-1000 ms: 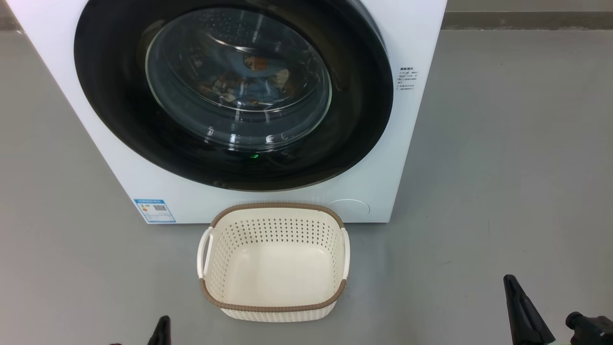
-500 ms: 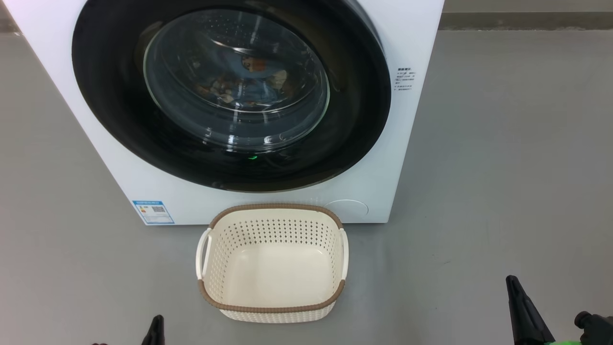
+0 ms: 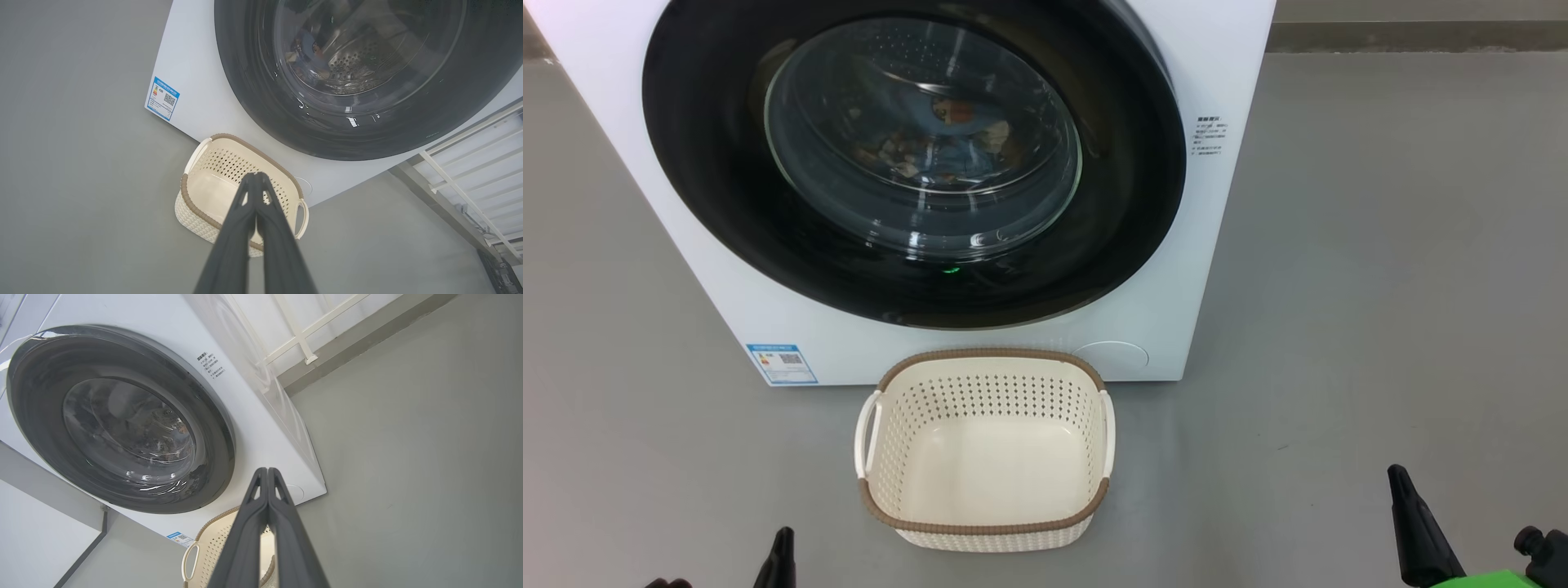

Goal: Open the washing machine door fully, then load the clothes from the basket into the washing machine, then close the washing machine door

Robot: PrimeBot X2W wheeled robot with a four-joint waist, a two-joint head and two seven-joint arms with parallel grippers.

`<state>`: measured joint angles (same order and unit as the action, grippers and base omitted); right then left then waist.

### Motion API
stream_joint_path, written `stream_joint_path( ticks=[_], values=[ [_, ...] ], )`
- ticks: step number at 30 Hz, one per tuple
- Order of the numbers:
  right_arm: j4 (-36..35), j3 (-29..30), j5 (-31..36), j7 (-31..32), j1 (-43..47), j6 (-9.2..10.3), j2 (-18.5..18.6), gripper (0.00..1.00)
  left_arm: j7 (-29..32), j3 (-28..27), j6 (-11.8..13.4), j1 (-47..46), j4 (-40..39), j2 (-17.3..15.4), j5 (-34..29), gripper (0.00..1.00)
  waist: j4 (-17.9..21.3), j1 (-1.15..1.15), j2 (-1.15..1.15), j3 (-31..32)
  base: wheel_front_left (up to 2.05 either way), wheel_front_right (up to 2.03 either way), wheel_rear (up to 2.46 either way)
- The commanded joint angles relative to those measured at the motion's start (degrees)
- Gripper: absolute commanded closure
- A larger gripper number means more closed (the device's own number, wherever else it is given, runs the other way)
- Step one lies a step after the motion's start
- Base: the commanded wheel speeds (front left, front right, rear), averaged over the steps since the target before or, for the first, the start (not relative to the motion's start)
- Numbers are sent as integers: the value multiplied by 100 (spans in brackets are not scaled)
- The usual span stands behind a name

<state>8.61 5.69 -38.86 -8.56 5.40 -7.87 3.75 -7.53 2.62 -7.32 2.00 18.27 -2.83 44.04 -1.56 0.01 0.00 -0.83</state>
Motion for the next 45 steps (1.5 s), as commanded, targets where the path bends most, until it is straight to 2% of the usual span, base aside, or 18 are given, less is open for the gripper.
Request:
stream_joint_path(
  ticks=[1, 45],
  values=[
    [-104, -53, -200, 43, -294, 14, 56, 100, 31, -132, -6, -241, -160, -66, 168, 100, 3, -1, 0, 1, 0, 0, 0],
    [246, -41, -3062, 793, -761, 27, 24, 100, 772, -548, -12, -557, -304, -44, 2722, 100, 87, -1, 0, 36, 0, 0, 0]
  ],
)
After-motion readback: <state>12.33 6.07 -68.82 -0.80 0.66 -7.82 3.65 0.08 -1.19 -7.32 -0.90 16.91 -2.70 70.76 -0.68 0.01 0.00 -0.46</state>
